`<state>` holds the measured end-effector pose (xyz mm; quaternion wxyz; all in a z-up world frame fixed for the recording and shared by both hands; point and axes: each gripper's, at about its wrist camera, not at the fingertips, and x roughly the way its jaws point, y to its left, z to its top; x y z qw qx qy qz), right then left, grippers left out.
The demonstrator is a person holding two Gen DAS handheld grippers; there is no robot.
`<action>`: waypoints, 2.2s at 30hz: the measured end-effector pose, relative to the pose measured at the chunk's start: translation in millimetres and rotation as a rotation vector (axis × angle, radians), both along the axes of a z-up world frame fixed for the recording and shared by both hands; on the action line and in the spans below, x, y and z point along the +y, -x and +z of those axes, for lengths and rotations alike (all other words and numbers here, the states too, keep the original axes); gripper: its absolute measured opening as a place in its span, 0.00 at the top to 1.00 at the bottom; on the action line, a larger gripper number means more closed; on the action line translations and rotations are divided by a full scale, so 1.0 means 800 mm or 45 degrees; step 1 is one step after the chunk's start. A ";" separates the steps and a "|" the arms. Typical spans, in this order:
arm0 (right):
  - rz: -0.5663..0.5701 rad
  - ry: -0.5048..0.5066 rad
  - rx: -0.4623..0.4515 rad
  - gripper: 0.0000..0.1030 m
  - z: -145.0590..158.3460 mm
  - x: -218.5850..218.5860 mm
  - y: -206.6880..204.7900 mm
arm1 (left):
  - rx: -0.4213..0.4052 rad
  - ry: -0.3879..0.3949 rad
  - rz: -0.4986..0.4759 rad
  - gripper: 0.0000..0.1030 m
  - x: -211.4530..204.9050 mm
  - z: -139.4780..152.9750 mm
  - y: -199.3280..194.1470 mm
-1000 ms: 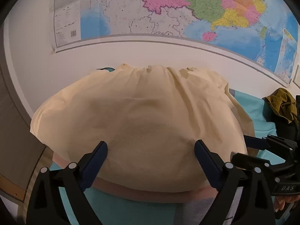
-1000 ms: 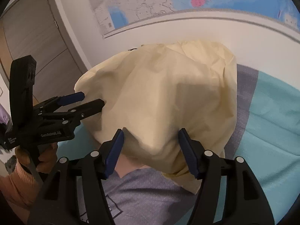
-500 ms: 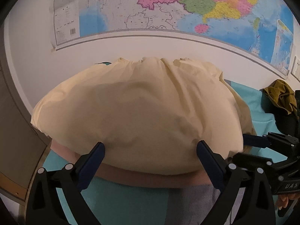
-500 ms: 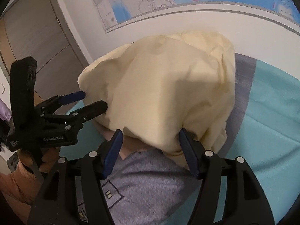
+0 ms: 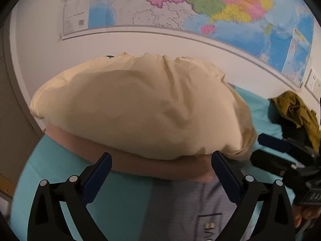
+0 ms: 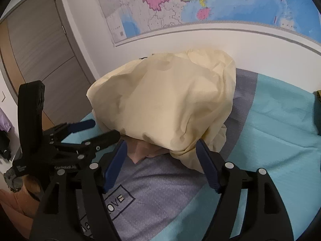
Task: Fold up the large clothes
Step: 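Carry the cream jacket bundle with the right gripper onto the pink garment, then open the right gripper and press the cream bundle down onto the pink garment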
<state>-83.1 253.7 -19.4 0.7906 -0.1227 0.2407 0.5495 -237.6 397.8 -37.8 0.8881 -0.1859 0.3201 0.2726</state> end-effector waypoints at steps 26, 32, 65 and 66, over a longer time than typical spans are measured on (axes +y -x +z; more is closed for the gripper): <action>-0.109 0.058 0.065 0.93 -0.022 -0.016 -0.052 | 0.067 -0.098 0.050 0.07 0.028 0.002 -0.036; -0.098 0.003 -0.189 0.95 0.027 -0.046 -0.036 | 0.117 -0.136 0.049 0.08 0.035 0.003 -0.039; 0.019 0.068 -0.030 0.52 0.044 0.065 -0.051 | 0.086 -0.106 0.189 0.09 0.201 0.035 0.011; 0.025 0.106 -0.005 0.52 0.027 0.073 -0.052 | 0.102 -0.102 0.183 0.10 0.204 0.031 0.004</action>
